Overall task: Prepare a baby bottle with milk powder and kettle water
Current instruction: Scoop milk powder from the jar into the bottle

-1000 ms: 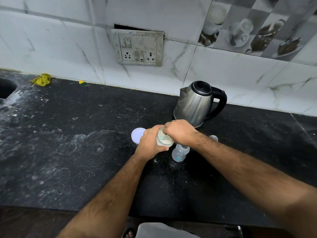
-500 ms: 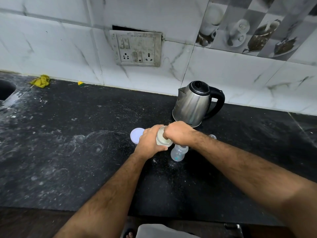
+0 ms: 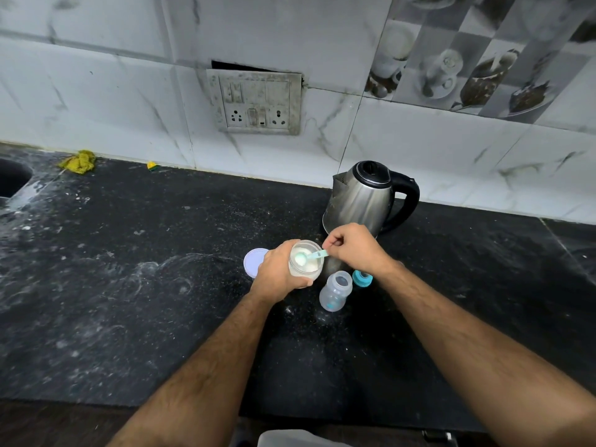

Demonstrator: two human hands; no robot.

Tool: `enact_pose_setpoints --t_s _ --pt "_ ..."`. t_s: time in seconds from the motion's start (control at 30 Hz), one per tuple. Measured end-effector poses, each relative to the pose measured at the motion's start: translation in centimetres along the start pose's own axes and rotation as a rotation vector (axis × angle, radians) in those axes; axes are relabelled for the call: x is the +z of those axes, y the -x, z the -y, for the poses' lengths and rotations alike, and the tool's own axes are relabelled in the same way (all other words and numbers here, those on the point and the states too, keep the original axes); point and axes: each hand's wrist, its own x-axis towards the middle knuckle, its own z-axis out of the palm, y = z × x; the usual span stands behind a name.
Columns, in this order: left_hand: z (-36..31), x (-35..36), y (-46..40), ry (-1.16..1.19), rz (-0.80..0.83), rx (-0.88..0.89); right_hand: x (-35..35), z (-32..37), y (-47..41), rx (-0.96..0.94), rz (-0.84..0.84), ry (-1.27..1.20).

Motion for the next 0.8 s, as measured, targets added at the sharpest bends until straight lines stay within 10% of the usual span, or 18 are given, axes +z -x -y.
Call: enact_pose_setpoints --t_s 0.33,0.8 --pt "0.4 0.1 -0.4 0.013 -0.005 -0.027 0.5 -1.3 2.2 0.258 -0.135 -0.586" --pt "1.7 0.3 -1.0 0.112 -0.043 -0.039 0.4 -1.4 3.2 0.321 -0.181 -0.770"
